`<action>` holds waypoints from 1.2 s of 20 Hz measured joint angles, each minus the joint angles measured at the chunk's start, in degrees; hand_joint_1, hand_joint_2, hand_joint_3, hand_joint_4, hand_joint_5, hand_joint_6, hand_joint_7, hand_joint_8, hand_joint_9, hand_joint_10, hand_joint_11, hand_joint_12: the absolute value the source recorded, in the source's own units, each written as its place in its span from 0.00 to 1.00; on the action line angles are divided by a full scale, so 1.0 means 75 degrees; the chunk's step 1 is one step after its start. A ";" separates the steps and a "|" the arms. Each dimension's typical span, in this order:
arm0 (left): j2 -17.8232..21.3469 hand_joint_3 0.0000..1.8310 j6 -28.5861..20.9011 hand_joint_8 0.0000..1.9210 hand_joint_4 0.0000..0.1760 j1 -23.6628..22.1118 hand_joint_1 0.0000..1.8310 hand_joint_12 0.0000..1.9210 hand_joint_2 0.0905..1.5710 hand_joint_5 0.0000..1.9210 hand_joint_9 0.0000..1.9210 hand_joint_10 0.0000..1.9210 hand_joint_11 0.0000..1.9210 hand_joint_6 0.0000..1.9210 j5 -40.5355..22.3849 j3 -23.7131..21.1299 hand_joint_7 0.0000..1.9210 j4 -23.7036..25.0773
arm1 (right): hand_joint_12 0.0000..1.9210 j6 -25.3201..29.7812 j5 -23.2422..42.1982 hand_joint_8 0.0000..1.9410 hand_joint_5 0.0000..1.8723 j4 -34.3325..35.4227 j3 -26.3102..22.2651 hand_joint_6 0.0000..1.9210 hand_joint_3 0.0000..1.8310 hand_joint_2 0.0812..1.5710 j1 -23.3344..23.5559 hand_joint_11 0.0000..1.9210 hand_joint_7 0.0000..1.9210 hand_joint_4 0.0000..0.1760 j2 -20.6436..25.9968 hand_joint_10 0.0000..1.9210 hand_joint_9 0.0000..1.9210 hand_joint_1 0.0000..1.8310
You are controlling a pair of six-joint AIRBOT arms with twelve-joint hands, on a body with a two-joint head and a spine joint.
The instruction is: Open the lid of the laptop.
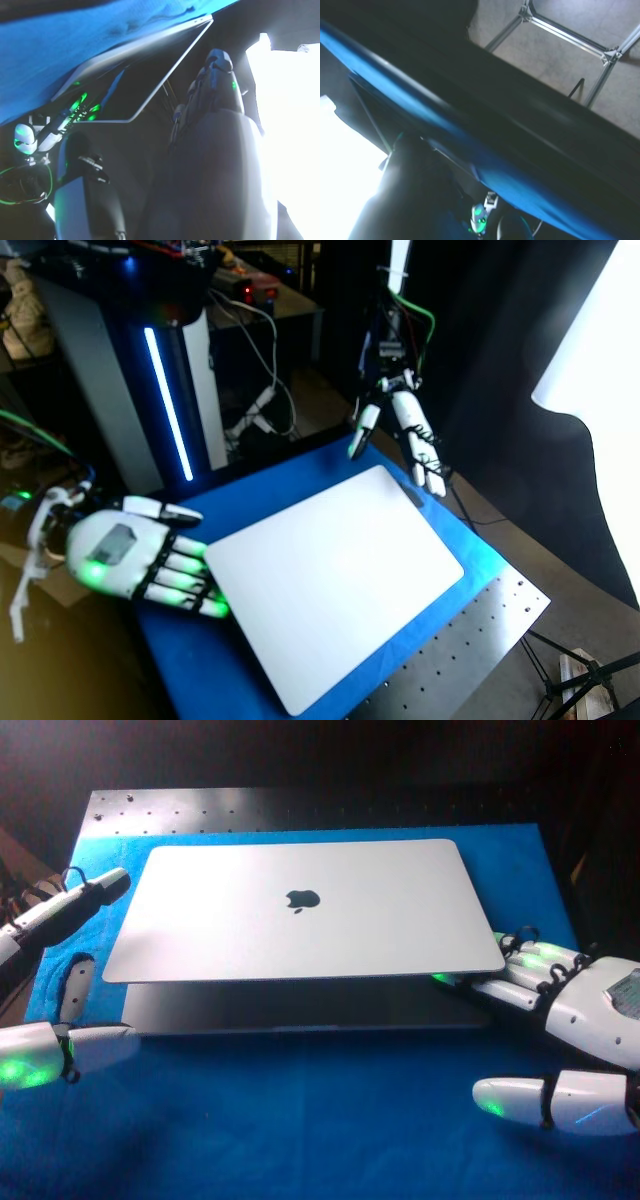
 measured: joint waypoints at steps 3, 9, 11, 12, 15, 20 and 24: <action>-0.0076 0.00 0.0000 0.00 1.00 0.0000 0.42 0.00 0.61 0.00 0.00 0.00 0.00 0.00 0.0006 0.0000 0.00 -0.0035 | 0.00 -0.0003 -0.0131 0.00 0.00 -0.0061 0.0070 0.00 0.00 0.78 0.0087 0.00 0.00 0.00 -0.0099 0.00 0.00 0.00; -0.0085 0.00 -0.0003 0.00 1.00 0.0000 0.42 0.00 0.62 0.00 0.00 0.00 0.00 0.00 0.0006 0.0000 0.00 -0.0026 | 0.00 -0.0009 -0.0224 0.00 0.00 -0.0181 0.0259 0.00 0.00 0.79 0.0227 0.00 0.00 0.00 -0.0370 0.00 0.00 0.00; -0.0085 0.00 -0.0003 0.00 1.00 0.0000 0.42 0.00 0.61 0.00 0.00 0.00 0.00 0.00 0.0009 0.0003 0.00 -0.0023 | 0.00 -0.0012 -0.0323 0.00 0.00 -0.0256 0.0306 0.00 0.01 0.81 0.0306 0.00 0.00 0.00 -0.0417 0.00 0.00 0.00; -0.0085 0.00 -0.0009 0.00 0.98 0.0000 0.41 0.00 0.62 0.00 0.00 0.00 0.00 0.00 0.0017 0.0047 0.00 0.0038 | 0.00 -0.0012 -0.0405 0.00 0.00 -0.0300 0.0318 0.00 0.01 0.81 0.0367 0.00 0.00 0.00 -0.0434 0.00 0.00 0.00; -0.0090 0.00 -0.0006 0.00 0.92 -0.0157 0.40 0.00 0.62 0.00 0.00 0.00 0.01 0.00 0.0134 0.0122 0.00 0.0029 | 0.00 -0.0020 -0.0612 0.00 0.00 -0.0507 0.0428 0.00 0.01 0.81 0.0516 0.00 0.00 0.00 -0.0490 0.00 0.00 0.00; -0.0530 0.00 -0.0006 0.00 0.93 -0.1247 0.43 0.00 0.62 0.00 0.00 0.00 0.00 0.00 0.0799 0.0659 0.00 0.0787 | 0.00 0.0440 -0.0714 0.00 0.00 -0.0915 0.0621 0.00 0.00 0.80 0.0609 0.00 0.00 0.00 -0.0560 0.00 0.00 0.00; -0.0708 0.00 -0.0012 0.00 1.00 -0.1492 0.42 0.00 0.61 0.00 0.00 0.00 0.00 0.00 0.1224 0.0819 0.00 0.1023 | 0.00 0.0542 -0.0708 0.00 0.00 -0.0985 0.0641 0.00 0.00 0.80 0.0609 0.00 0.00 0.00 -0.0583 0.00 0.00 0.00</action>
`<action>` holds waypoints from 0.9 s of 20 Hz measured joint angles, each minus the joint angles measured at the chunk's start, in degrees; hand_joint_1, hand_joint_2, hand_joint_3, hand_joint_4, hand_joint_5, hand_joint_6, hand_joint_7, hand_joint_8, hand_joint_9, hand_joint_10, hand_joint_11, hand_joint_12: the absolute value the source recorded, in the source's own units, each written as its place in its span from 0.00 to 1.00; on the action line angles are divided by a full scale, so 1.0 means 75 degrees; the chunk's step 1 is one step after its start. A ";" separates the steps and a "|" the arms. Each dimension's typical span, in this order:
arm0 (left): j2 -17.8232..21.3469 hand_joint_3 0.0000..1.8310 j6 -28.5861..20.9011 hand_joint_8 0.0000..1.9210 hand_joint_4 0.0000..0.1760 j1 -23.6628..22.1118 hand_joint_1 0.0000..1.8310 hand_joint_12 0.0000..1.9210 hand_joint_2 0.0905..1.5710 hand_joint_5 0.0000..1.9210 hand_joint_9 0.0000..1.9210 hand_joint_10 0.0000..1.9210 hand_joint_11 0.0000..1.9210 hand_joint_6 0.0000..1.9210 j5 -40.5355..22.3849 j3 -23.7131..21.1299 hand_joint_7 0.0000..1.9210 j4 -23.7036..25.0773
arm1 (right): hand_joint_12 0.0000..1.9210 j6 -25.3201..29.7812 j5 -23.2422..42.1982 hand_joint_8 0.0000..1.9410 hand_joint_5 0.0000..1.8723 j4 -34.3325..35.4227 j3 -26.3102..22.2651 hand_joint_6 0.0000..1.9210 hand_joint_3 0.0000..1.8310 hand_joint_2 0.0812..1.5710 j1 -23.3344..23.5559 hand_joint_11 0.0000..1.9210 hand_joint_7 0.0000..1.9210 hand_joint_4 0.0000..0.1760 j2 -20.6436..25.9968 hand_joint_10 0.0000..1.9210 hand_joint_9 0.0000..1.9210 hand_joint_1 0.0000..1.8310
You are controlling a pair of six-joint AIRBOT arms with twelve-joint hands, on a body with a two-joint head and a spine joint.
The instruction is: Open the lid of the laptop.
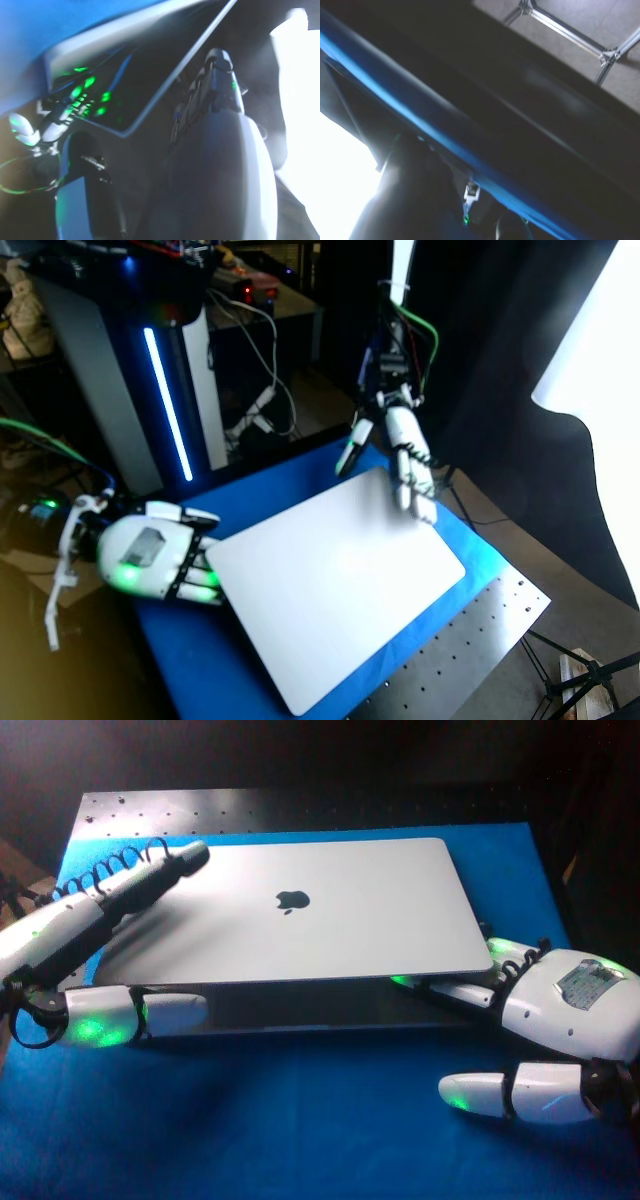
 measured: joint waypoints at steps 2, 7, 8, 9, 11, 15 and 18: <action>0.0000 0.00 0.0003 0.00 1.00 0.0000 0.40 0.00 0.60 0.00 0.00 0.00 0.00 0.00 0.0119 0.0026 0.00 -0.0009 | 0.00 0.0047 -0.0003 0.00 0.00 0.0006 0.0000 0.00 0.00 0.80 0.0000 0.00 0.00 0.00 0.0000 0.00 0.00 0.00; -0.0187 0.01 0.0009 0.00 1.00 -0.0265 0.39 0.00 0.63 0.00 0.00 0.00 0.00 0.00 0.0437 0.0344 0.00 0.0050 | 0.00 0.0184 0.0003 0.00 0.00 0.0000 0.0015 0.00 0.00 0.80 0.0003 0.00 0.00 0.00 0.0003 0.00 0.00 0.00; -0.0245 0.00 0.0012 0.00 1.00 -0.0417 0.43 0.00 0.63 0.00 0.00 0.00 0.00 0.00 0.0621 0.0452 0.00 0.0114 | 0.00 0.0210 0.0006 0.00 0.00 0.0003 0.0023 0.00 0.00 0.80 0.0003 0.00 0.00 0.00 0.0003 0.00 0.00 0.00; -0.0289 0.00 0.0041 0.00 1.00 -0.0612 0.44 0.00 0.63 0.00 0.00 0.00 0.00 0.00 0.0822 0.0562 0.00 0.0329 | 0.00 0.0216 0.0012 0.00 0.00 0.0003 0.0023 0.00 0.00 0.79 0.0003 0.00 0.00 0.00 0.0003 0.00 0.00 0.00; -0.0493 0.00 0.0224 0.00 1.00 -0.1035 0.50 0.00 0.60 0.00 0.00 0.00 0.00 0.00 0.1183 0.0769 0.00 0.0574 | 0.00 0.0265 -0.0009 0.00 0.00 -0.0003 0.0023 0.00 0.00 0.79 0.0012 0.00 0.00 0.00 0.0032 0.00 0.00 0.00; -0.0720 0.01 0.0248 0.00 1.00 -0.1448 0.38 0.00 0.66 0.00 0.00 0.00 0.00 0.00 0.1358 0.1075 0.00 0.0679 | 0.00 0.0280 -0.0035 0.00 0.00 -0.0026 0.0023 0.00 0.00 0.79 0.0032 0.00 0.00 0.00 0.0032 0.00 0.00 0.00; -0.0717 0.00 0.0268 0.00 1.00 -0.1658 0.45 0.00 0.63 0.00 0.00 0.00 0.00 0.00 0.1408 0.1151 0.00 0.0676 | 0.00 0.0286 -0.0035 0.00 0.00 -0.0047 0.0023 0.00 0.00 0.80 0.0032 0.00 0.00 0.00 0.0032 0.00 0.00 0.00</action>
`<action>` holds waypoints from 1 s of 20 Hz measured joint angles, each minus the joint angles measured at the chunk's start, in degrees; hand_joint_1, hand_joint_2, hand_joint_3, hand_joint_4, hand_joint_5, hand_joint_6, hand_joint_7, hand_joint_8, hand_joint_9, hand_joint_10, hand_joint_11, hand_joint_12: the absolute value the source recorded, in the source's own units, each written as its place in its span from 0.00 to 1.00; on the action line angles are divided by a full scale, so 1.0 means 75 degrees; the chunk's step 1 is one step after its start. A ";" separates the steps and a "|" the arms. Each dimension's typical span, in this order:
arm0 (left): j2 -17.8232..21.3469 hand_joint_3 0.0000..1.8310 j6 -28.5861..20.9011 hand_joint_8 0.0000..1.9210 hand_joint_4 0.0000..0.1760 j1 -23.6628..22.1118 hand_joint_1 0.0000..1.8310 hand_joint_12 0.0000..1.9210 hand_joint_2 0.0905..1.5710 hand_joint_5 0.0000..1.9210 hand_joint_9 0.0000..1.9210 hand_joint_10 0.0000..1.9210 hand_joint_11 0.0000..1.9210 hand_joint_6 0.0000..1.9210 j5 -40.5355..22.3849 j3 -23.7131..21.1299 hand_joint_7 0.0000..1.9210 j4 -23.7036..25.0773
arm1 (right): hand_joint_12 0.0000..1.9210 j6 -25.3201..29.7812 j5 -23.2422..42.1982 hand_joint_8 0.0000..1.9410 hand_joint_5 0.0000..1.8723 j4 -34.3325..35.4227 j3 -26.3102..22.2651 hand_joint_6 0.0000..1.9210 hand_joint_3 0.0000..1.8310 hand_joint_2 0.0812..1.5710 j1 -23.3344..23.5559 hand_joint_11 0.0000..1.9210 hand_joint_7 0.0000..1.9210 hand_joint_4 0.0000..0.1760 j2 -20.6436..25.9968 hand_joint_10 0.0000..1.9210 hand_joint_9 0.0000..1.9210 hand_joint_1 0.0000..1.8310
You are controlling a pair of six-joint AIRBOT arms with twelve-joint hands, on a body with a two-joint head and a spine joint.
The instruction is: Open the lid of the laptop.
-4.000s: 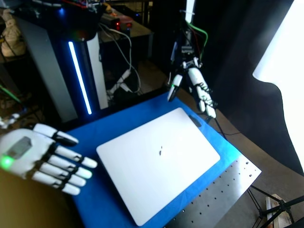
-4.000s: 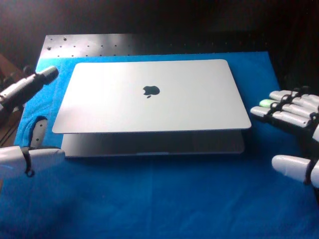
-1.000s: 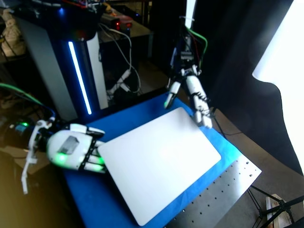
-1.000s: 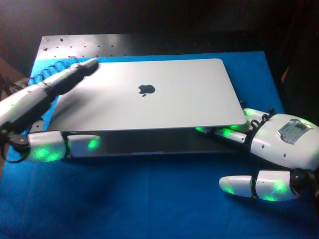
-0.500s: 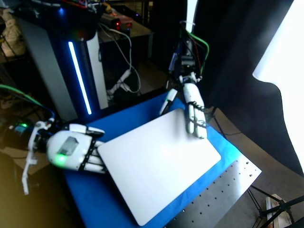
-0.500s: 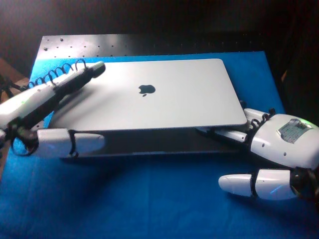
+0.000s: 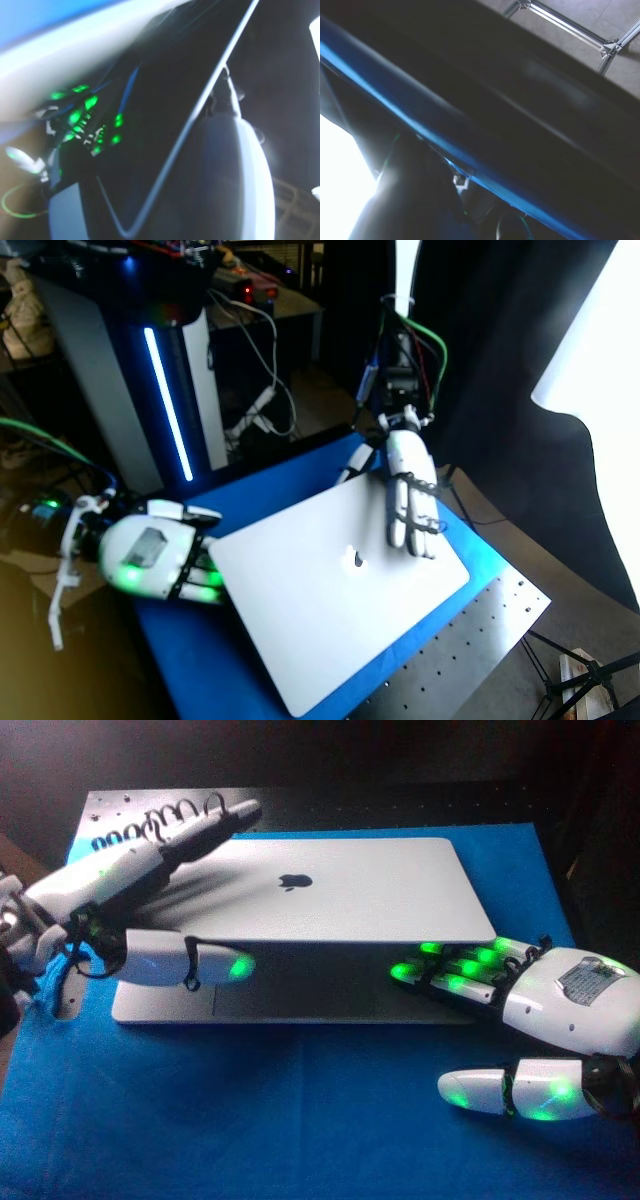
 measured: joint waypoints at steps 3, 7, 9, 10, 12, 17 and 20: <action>-0.0064 0.00 0.0044 0.00 1.00 -0.0262 0.44 0.00 0.63 0.00 0.00 0.00 0.00 0.00 -0.0015 0.0093 0.00 0.0017 | 0.00 0.0050 0.0000 0.00 0.00 -0.0038 0.0000 0.00 0.00 0.79 0.0000 0.00 0.00 0.00 -0.0006 0.00 0.00 0.00; -0.0157 0.00 0.0137 0.00 1.00 -0.0565 0.41 0.00 0.64 0.00 0.00 0.00 0.00 0.00 -0.0038 0.0192 0.00 0.0058 | 0.00 0.0154 -0.0003 0.00 0.00 -0.0137 0.0017 0.00 0.00 0.78 0.0000 0.00 0.00 0.00 0.0003 0.00 0.00 0.00; -0.0192 0.00 0.0157 0.00 1.00 -0.0720 0.41 0.00 0.64 0.00 0.00 0.00 0.00 0.00 -0.0047 0.0230 0.00 0.0061 | 0.00 0.0166 -0.0003 0.00 0.00 -0.0169 0.0017 0.00 0.00 0.78 0.0000 0.00 0.00 0.00 0.0009 0.00 0.00 0.00; -0.0256 0.00 0.0157 0.00 0.98 -0.0796 0.43 0.00 0.63 0.00 0.00 0.00 0.00 0.00 -0.0061 0.0309 0.00 0.0076 | 0.00 0.0175 -0.0009 0.00 0.00 -0.0178 0.0017 0.00 0.00 0.78 0.0000 0.00 0.00 0.00 0.0017 0.00 0.00 0.00; -0.0332 0.00 0.0154 0.00 1.00 -0.0935 0.41 0.00 0.64 0.00 0.00 0.00 0.00 0.00 -0.0020 0.0396 0.00 0.0163 | 0.00 0.0178 -0.0017 0.00 0.00 -0.0198 0.0017 0.00 0.00 0.78 0.0000 0.00 0.00 0.00 0.0029 0.00 0.00 0.00; -0.0592 0.00 0.0160 0.00 1.00 -0.1504 0.40 0.00 0.63 0.00 0.00 0.00 0.00 0.00 0.0122 0.0711 0.00 0.0297 | 0.00 0.0189 -0.0026 0.00 0.00 -0.0271 0.0041 0.00 0.00 0.78 0.0000 0.00 0.00 0.00 0.0035 0.00 0.00 0.00; -0.0761 0.00 0.0184 0.00 1.00 -0.1807 0.41 0.00 0.62 0.00 0.00 0.00 0.00 0.00 0.0204 0.0970 0.00 0.0312 | 0.00 0.0323 -0.0038 0.00 0.00 -0.0414 0.0073 0.00 0.00 0.79 0.0000 0.00 0.00 0.00 0.0061 0.00 0.00 0.00</action>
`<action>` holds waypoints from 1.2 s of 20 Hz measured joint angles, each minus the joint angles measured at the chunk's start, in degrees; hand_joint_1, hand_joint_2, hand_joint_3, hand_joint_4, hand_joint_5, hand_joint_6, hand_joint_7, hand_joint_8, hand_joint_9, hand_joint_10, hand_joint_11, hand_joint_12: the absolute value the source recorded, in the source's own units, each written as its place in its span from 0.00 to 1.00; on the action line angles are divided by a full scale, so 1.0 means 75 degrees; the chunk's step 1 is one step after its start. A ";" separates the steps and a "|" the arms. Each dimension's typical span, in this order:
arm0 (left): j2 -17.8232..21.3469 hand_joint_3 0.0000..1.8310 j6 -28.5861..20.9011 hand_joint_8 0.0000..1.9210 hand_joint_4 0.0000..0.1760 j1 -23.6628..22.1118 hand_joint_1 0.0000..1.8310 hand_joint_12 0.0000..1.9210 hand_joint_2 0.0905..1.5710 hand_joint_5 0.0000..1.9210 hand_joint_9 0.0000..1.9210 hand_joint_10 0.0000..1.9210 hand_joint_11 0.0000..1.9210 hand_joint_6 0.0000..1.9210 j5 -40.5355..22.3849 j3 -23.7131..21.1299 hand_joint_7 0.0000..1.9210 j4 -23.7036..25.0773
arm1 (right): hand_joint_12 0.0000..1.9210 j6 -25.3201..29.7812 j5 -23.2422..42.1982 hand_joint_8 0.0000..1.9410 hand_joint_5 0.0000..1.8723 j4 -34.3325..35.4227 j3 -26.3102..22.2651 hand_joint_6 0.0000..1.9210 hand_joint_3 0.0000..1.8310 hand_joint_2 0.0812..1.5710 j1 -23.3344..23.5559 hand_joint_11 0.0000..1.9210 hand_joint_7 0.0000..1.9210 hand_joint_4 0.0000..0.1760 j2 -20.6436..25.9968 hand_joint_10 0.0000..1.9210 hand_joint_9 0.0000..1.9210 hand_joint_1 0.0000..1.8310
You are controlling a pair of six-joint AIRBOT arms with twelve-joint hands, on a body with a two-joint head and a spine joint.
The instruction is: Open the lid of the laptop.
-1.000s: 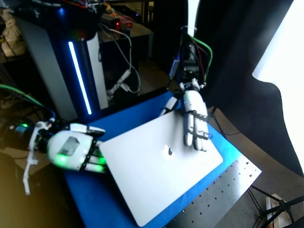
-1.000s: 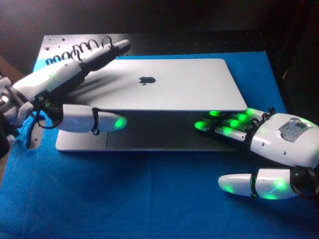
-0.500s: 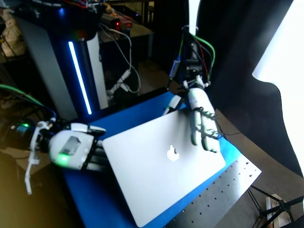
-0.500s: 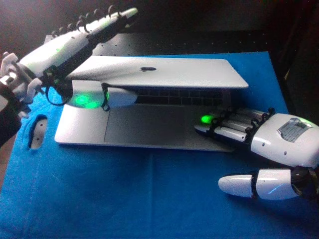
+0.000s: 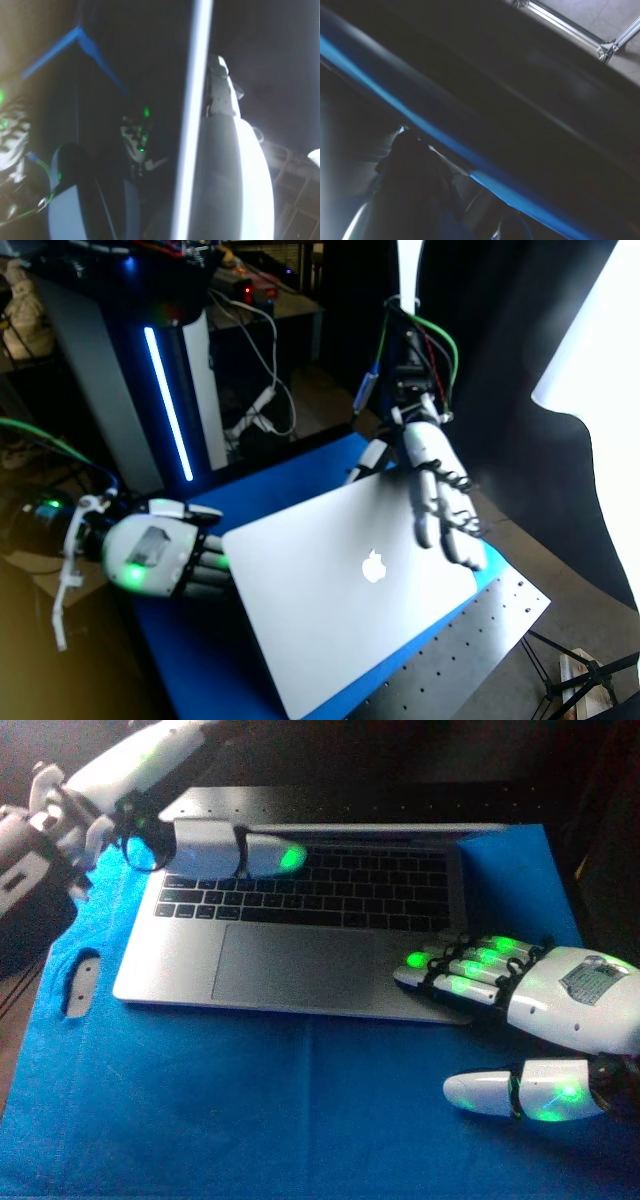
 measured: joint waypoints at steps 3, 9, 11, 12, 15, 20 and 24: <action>-0.0108 0.00 0.0073 0.00 1.00 -0.0195 0.42 0.00 0.62 0.00 0.00 0.00 0.00 0.00 0.0035 0.0189 0.00 -0.0032 | 0.00 0.0006 -0.0029 0.00 0.00 -0.0166 0.0015 0.00 0.00 0.79 0.0000 0.00 0.00 0.00 0.0003 0.00 0.00 0.00; -0.0382 0.00 0.0012 0.00 1.00 -0.0562 0.44 0.00 0.62 0.00 0.00 0.00 0.00 0.00 0.0329 0.0644 0.00 0.0061 | 0.00 0.0012 -0.0055 0.00 0.00 -0.0294 0.0047 0.00 0.00 0.78 0.0000 0.00 0.00 0.00 0.0026 0.00 0.00 0.00; -0.0522 0.00 0.0032 0.00 1.00 -0.0860 0.43 0.00 0.62 0.00 0.00 0.00 0.00 0.00 0.0589 0.0941 0.00 0.0114 | 0.00 0.0015 -0.0055 0.00 0.00 -0.0347 0.0052 0.00 0.00 0.77 0.0000 0.00 0.00 0.00 0.0023 0.00 0.00 0.00; -0.0603 0.00 0.0047 0.00 1.00 -0.1017 0.44 0.00 0.62 0.00 0.00 0.00 0.00 0.00 0.0749 0.1105 0.00 0.0146 | 0.00 0.0020 -0.0055 0.00 0.00 -0.0361 0.0052 0.00 0.00 0.77 0.0000 0.00 0.00 0.00 0.0023 0.00 0.00 0.00; -0.0927 0.00 0.0303 0.00 1.00 -0.1638 0.45 0.00 0.62 0.02 0.00 0.00 0.00 0.01 0.1585 0.1737 0.00 0.0119 | 0.00 0.0038 -0.0041 0.00 0.00 -0.0423 0.0055 0.00 0.00 0.78 0.0003 0.00 0.00 0.00 -0.0006 0.00 0.00 0.00; -0.1475 0.00 0.0376 0.00 1.00 -0.2279 0.41 0.00 0.62 0.02 0.00 0.00 0.00 0.00 0.2713 0.2745 0.00 0.0157 | 0.00 0.0055 -0.0085 0.00 0.00 -0.0565 0.0070 0.00 0.00 0.78 0.0058 0.00 0.00 0.00 -0.0023 0.00 0.00 0.00; -0.1999 0.00 0.1207 0.00 1.00 -0.2897 0.37 0.00 0.61 0.00 0.00 0.00 0.00 0.00 0.3952 0.3646 0.00 0.0140 | 0.00 0.0105 -0.0125 0.00 0.00 -0.0769 0.0102 0.00 0.00 0.77 0.0137 0.00 0.00 0.00 -0.0044 0.00 0.00 0.00</action>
